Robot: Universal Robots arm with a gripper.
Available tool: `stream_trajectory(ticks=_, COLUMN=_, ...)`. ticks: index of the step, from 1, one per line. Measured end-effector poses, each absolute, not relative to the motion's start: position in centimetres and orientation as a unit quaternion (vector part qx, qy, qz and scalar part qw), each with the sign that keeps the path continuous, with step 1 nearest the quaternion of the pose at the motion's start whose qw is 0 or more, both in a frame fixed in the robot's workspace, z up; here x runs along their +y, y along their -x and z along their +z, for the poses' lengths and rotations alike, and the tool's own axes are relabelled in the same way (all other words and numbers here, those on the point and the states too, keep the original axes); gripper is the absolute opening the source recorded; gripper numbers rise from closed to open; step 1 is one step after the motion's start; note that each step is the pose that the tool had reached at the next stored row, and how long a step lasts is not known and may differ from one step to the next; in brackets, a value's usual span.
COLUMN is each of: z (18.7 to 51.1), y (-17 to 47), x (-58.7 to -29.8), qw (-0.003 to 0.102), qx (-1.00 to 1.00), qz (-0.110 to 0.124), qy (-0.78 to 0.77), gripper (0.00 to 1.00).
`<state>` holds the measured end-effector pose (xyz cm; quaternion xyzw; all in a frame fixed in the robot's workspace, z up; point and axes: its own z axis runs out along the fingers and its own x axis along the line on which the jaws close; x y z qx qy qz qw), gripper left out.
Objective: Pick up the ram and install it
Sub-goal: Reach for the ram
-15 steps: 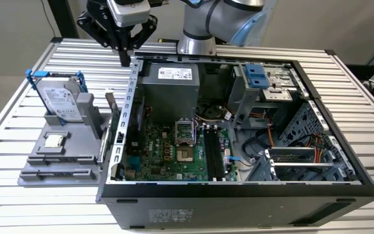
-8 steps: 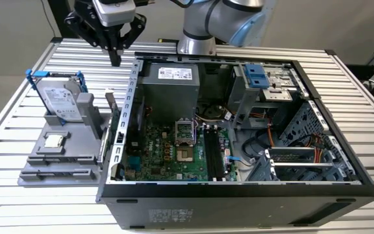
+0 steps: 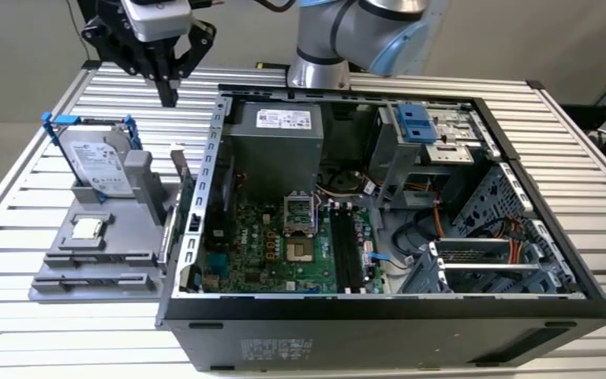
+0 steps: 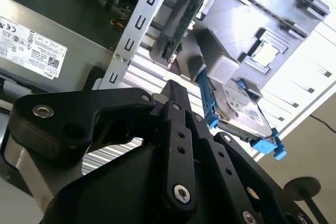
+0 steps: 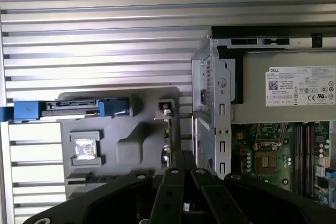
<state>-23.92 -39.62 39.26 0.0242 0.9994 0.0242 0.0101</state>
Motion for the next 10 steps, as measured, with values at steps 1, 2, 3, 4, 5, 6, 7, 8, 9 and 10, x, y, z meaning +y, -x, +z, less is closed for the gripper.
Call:
stream_trajectory(ticks=1, z=39.3, y=24.2, x=-39.6, qw=0.01, qx=0.999, qz=0.024, qy=-0.024, gripper=0.0)
stream_trajectory(ticks=2, z=39.3, y=24.5, x=-39.6, qw=0.01, qx=0.999, qz=0.024, qy=-0.023, gripper=0.0)
stream_trajectory(ticks=3, z=39.3, y=24.7, x=-39.6, qw=0.01, qx=0.999, qz=0.024, qy=-0.023, gripper=0.0)
stream_trajectory(ticks=4, z=39.3, y=25.0, x=-39.6, qw=0.01, qx=0.999, qz=0.024, qy=-0.022, gripper=0.0)
stream_trajectory(ticks=5, z=39.3, y=25.3, x=-39.6, qw=0.01, qx=0.999, qz=0.024, qy=-0.022, gripper=0.0)
stream_trajectory(ticks=6, z=39.3, y=25.6, x=-39.6, qw=0.01, qx=0.999, qz=0.024, qy=-0.021, gripper=0.0)
stream_trajectory(ticks=7, z=39.3, y=25.8, x=-39.6, qw=0.01, qx=0.999, qz=0.024, qy=-0.021, gripper=0.0)
stream_trajectory(ticks=8, z=39.3, y=26.1, x=-39.6, qw=0.01, qx=0.999, qz=0.024, qy=-0.02, gripper=0.0)
stream_trajectory(ticks=9, z=39.3, y=26.4, x=-39.6, qw=0.01, qx=0.999, qz=0.024, qy=-0.02, gripper=0.0)
stream_trajectory(ticks=10, z=39.3, y=26.6, x=-39.6, qw=0.01, qx=0.999, qz=0.024, qy=-0.019, gripper=0.0)
